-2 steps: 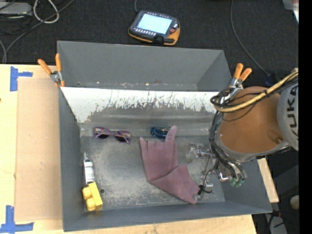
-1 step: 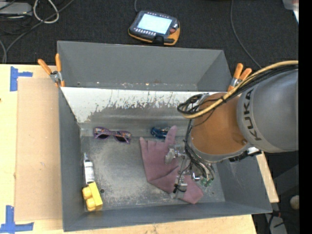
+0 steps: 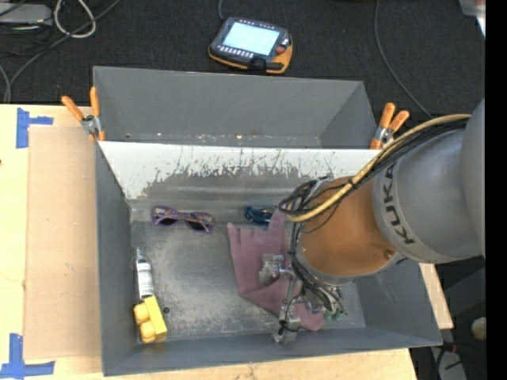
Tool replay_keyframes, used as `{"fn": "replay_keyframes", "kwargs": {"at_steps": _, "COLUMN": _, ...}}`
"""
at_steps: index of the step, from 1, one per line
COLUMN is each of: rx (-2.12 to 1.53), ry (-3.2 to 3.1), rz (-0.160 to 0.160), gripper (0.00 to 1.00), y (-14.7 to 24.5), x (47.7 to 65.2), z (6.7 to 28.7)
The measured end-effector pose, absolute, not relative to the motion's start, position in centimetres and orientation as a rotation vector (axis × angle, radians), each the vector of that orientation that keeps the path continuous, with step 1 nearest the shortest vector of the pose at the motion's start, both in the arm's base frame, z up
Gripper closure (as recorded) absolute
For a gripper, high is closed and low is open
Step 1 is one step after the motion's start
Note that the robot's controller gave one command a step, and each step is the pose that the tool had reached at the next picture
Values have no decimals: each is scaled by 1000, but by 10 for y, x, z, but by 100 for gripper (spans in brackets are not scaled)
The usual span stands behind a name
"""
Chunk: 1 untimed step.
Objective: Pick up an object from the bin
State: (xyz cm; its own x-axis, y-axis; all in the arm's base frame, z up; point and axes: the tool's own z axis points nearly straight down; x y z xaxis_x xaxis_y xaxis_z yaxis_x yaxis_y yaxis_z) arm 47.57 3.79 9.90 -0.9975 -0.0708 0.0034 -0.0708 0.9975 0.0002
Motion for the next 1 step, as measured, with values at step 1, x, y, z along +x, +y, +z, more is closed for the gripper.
{"fn": "replay_keyframes", "kwargs": {"at_steps": 1, "rx": -154, "ry": -3133, "rz": -1, "gripper": 100, "y": 18, "x": 490, "z": 78}}
